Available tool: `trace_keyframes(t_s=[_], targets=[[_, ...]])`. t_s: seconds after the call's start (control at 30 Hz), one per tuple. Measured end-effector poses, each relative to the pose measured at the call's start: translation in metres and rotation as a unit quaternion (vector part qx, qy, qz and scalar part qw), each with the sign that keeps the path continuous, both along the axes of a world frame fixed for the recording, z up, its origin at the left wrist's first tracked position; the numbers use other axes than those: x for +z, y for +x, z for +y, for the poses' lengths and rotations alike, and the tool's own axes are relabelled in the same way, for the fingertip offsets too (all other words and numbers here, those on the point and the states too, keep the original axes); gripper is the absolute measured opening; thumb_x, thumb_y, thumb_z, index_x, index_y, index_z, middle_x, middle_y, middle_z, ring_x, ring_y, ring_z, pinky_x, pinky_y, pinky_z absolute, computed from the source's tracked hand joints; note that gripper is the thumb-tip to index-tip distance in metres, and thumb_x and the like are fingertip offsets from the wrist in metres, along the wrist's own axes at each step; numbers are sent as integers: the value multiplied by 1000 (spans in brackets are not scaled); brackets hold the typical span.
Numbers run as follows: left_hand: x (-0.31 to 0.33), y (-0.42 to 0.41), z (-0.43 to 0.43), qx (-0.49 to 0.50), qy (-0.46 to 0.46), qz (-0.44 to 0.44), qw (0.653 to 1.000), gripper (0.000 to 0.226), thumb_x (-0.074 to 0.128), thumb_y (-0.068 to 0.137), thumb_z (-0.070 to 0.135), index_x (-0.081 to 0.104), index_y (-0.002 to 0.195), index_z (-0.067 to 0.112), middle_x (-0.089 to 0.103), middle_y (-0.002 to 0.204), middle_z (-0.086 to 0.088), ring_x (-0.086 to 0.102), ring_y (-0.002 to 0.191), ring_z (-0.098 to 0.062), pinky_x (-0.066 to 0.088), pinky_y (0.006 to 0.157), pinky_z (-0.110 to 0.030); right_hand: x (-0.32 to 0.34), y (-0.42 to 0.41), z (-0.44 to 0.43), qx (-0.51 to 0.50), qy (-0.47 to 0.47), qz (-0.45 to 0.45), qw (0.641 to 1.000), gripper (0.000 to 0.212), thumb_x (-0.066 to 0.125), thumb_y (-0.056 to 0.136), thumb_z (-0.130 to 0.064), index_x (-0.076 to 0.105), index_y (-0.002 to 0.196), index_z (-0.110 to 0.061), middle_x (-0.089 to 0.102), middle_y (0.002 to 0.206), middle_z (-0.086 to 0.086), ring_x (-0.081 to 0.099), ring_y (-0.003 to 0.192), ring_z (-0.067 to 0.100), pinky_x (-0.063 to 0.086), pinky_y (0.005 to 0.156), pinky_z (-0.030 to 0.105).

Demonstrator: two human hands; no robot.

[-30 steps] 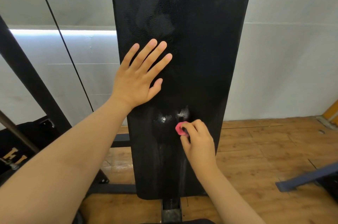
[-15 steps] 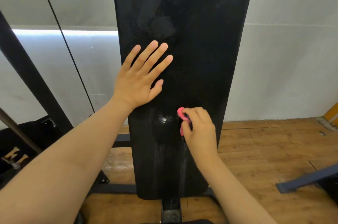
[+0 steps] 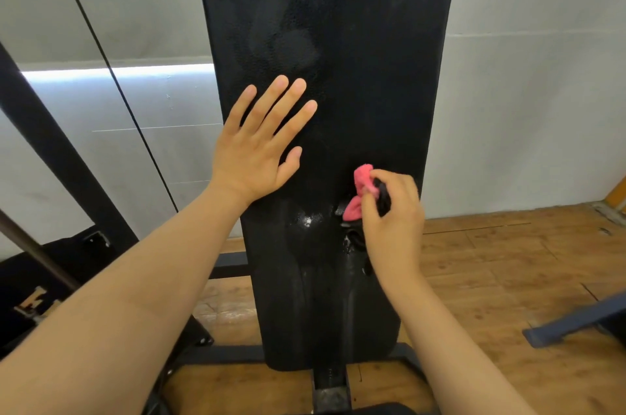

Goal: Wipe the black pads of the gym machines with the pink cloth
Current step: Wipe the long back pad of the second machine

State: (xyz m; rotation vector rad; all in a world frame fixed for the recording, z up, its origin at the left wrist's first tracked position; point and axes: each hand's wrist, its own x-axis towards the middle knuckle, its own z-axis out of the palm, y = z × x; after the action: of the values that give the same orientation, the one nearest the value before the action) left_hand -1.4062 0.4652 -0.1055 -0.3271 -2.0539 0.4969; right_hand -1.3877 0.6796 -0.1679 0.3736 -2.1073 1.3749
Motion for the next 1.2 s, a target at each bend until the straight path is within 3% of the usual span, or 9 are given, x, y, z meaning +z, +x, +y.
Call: trace_keyframes(t_s=[0.2, 0.47, 0.6, 0.73, 0.93, 1.07, 1.2], targets=[[2, 0, 0, -5, -2, -6, 1000, 62, 43, 93, 35, 28, 150, 19, 26, 156, -10, 19, 145, -27, 13, 118, -46, -36, 14, -43, -43, -26, 10, 999, 25, 63, 85, -9, 66, 110, -11, 54, 105, -8, 55, 95, 5, 44, 81, 8], [2, 2, 1, -4, 5, -15, 1000, 58, 39, 95, 36, 28, 150, 19, 26, 157, -9, 17, 145, -26, 9, 118, -43, -78, 54, -82, 43, 56, -7, 998, 33, 70, 77, 1, 69, 107, -13, 60, 102, -4, 56, 94, 5, 45, 82, 9], [1, 1, 0, -15, 14, -15, 1000, 58, 40, 95, 35, 29, 150, 19, 26, 157, -8, 17, 146, -26, 11, 119, -44, -61, 53, -65, 57, 45, -26, 997, 31, 69, 81, 0, 68, 109, -14, 59, 102, -7, 57, 94, 3, 45, 81, 9], [1, 2, 0, -23, 16, -14, 1000, 58, 43, 94, 34, 33, 149, 18, 27, 157, -9, 18, 146, -26, 13, 119, -44, -19, 31, -53, -7, -22, 22, 999, 26, 64, 88, -7, 65, 113, -14, 56, 108, -6, 55, 98, 4, 44, 84, 10], [4, 8, -19, -98, -10, -58, 993, 57, 49, 93, 25, 38, 147, 11, 30, 155, -13, 21, 145, -30, 13, 120, -44, -28, 30, -78, -24, 84, 62, 994, 29, 67, 83, -1, 66, 110, -11, 59, 106, 1, 56, 99, 13, 39, 81, 9], [-8, 19, -58, -107, -76, -87, 988, 57, 42, 98, 27, 27, 151, 15, 22, 158, -11, 14, 147, -27, 9, 120, -43, -71, 55, -82, 54, 211, 40, 975, 37, 74, 74, 2, 67, 108, -12, 61, 105, 0, 60, 97, 13, 50, 82, 19], [-16, 16, -66, -93, -91, -78, 988, 56, 36, 99, 30, 22, 152, 17, 19, 159, -10, 12, 148, -26, 8, 120, -43, -72, 58, -71, 90, 198, -2, 976, 33, 69, 81, 0, 68, 110, -15, 60, 105, -5, 58, 99, 9, 51, 85, 19]])
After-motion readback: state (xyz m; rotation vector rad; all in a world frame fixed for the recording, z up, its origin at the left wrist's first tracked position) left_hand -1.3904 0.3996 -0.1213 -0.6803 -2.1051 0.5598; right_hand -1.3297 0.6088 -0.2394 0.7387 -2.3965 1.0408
